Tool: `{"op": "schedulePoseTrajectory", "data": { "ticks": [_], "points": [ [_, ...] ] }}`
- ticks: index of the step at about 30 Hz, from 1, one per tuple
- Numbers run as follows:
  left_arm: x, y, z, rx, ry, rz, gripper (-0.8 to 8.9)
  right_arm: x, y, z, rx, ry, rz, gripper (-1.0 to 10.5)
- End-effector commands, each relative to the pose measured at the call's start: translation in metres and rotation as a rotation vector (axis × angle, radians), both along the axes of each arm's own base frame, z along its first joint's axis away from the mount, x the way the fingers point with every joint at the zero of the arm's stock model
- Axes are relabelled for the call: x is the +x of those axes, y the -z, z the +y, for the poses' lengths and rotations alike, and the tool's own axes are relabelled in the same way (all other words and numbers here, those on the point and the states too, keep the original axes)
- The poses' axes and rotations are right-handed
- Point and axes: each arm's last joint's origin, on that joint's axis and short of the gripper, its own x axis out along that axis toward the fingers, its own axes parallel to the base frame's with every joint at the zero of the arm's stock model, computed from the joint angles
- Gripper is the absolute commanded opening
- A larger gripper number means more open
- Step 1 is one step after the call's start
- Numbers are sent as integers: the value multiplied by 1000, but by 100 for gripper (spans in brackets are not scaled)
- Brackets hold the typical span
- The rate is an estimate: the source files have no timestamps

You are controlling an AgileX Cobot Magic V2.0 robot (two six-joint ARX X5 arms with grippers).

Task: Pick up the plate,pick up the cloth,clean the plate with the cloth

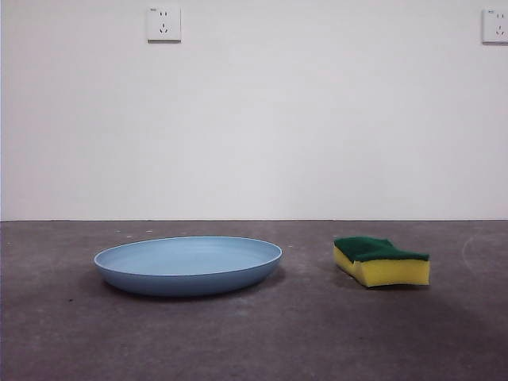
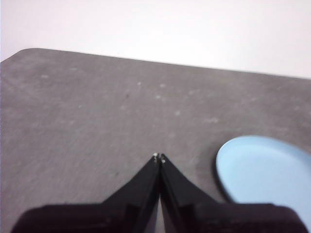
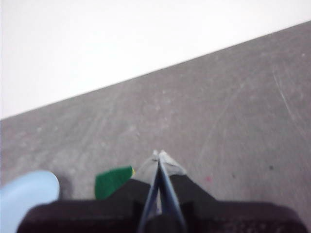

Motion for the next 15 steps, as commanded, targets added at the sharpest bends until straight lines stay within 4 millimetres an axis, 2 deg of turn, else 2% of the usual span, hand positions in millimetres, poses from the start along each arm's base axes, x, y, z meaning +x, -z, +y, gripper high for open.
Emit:
{"op": "schedulePoseTrajectory", "data": {
  "ticks": [1,9,15],
  "points": [
    [5,-18,-1,-40,21,17,-6,7,-23,1,19,-1,27,-9],
    [39,-68,-8,-59,181,161,-5,41,-72,6,-40,-150,224,-8],
    [72,-86,-13,-89,295,344,-4,76,-83,12,-72,-304,403,-1]
  ]
}}
